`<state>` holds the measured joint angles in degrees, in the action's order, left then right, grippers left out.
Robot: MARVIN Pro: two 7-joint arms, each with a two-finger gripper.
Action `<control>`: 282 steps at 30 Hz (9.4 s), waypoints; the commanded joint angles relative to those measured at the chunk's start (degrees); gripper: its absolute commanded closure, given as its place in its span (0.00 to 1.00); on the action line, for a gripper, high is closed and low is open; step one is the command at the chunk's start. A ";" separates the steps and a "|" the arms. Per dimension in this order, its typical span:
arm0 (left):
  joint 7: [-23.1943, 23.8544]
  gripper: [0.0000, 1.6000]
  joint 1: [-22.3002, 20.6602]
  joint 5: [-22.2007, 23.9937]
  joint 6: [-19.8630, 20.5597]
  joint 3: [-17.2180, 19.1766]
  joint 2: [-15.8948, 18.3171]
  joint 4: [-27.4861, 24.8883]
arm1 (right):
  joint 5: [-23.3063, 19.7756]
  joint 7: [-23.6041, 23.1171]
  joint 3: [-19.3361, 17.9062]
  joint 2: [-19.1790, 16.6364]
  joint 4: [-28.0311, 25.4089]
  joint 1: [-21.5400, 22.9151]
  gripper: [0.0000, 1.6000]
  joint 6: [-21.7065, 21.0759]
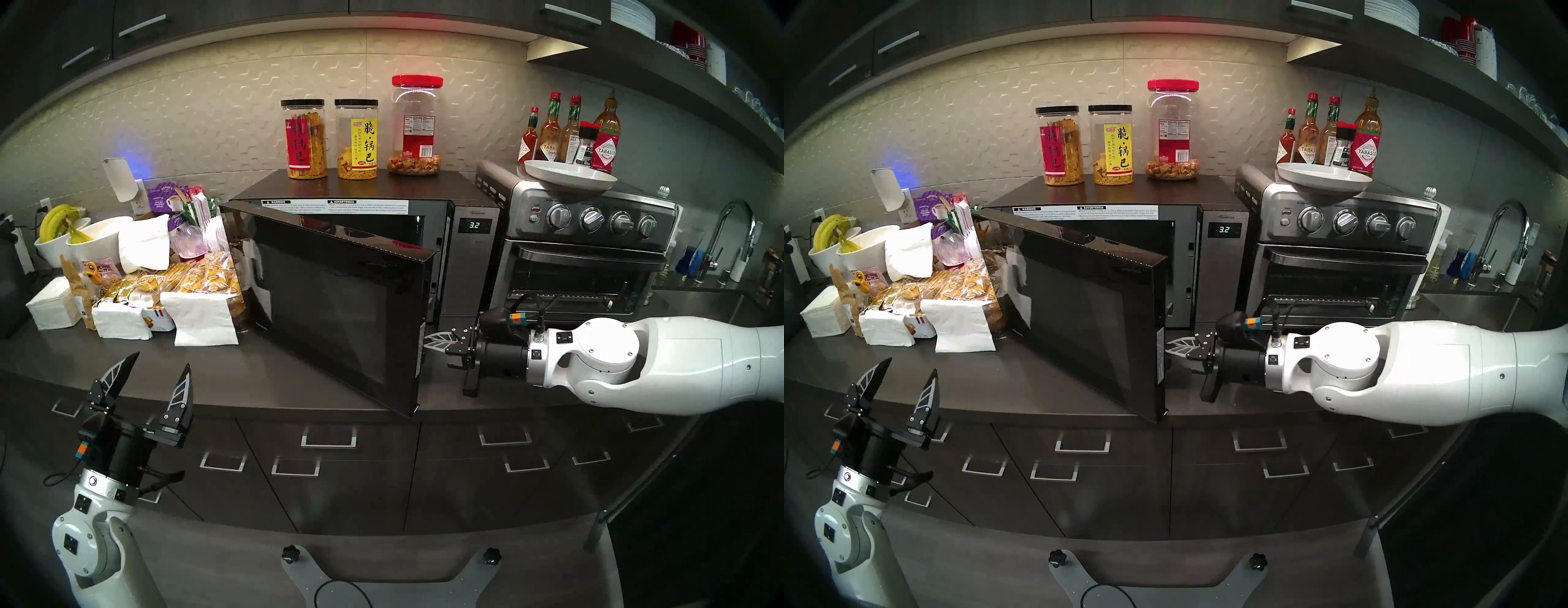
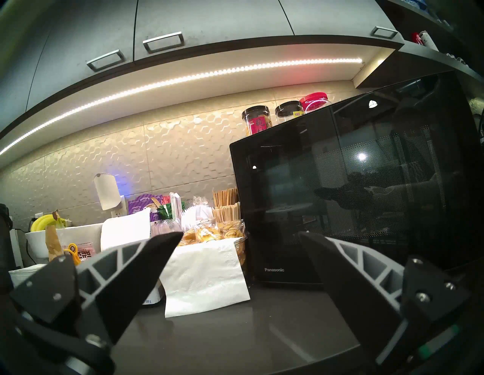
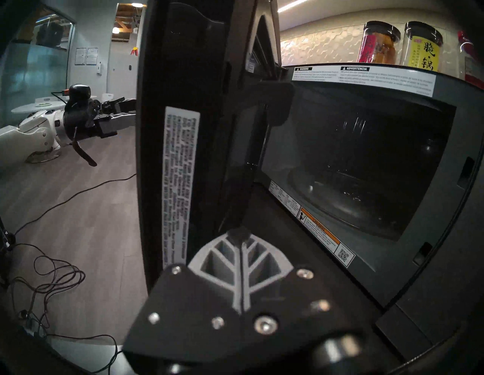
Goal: Open the microwave, put the plate inside, and close the door
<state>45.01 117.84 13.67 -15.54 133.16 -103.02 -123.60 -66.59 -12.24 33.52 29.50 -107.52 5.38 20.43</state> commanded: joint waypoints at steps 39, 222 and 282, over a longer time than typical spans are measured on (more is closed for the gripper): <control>0.01 0.00 0.03 0.11 -0.05 -0.01 -0.06 -0.95 | 4.29 1.52 -3.46 9.56 -12.52 -4.80 1.00 1.87; 0.08 0.00 -0.10 0.14 -0.14 0.02 0.01 -0.77 | -15.14 -37.31 22.08 -23.75 13.86 46.14 0.00 -14.72; 0.07 0.00 -0.06 0.13 -0.12 0.02 -0.01 -0.82 | -15.32 -36.25 29.85 -23.77 11.89 65.70 0.00 -31.24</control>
<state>44.98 117.64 13.69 -15.55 133.21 -102.92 -123.23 -81.29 -49.53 65.25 5.63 -95.88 66.97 -7.77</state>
